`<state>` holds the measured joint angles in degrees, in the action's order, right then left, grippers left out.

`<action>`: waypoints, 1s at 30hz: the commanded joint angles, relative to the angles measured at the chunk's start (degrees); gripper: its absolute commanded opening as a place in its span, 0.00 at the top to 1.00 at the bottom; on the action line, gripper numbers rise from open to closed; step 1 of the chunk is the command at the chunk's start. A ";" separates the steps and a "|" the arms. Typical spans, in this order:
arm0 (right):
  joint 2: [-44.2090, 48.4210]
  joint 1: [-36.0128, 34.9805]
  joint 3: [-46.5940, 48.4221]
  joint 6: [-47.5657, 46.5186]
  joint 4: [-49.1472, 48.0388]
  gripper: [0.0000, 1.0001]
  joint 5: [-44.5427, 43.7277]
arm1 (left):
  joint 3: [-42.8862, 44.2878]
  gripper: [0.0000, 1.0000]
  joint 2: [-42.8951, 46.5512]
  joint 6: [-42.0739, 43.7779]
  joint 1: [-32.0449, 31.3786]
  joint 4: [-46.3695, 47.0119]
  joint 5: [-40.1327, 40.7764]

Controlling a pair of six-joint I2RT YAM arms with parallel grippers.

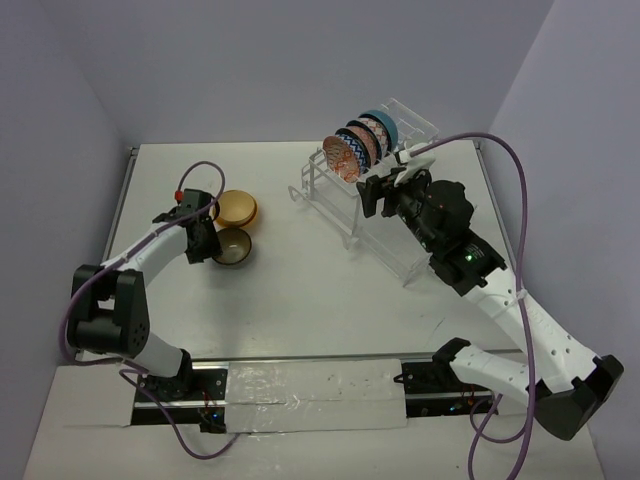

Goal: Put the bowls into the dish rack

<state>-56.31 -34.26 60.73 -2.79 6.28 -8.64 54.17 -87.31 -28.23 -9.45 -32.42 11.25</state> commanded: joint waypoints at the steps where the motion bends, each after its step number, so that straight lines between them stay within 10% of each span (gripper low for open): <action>1: 2.08 -0.46 -1.05 0.50 -3.38 0.16 0.12 | 2.60 0.59 -0.41 0.28 0.31 0.26 0.09; 8: 2.70 -0.37 -1.93 0.59 -3.82 0.16 -0.67 | 2.52 0.99 0.99 0.28 0.31 0.52 -0.96; 30: -14.25 -18.64 15.81 8.76 7.16 0.23 0.21 | 7.26 1.00 31.41 -0.86 -16.46 4.04 1.76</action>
<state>-67.68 -51.00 72.03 3.49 11.68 -7.29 56.90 -57.45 -28.27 -23.09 -31.35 10.50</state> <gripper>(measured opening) 0.777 0.056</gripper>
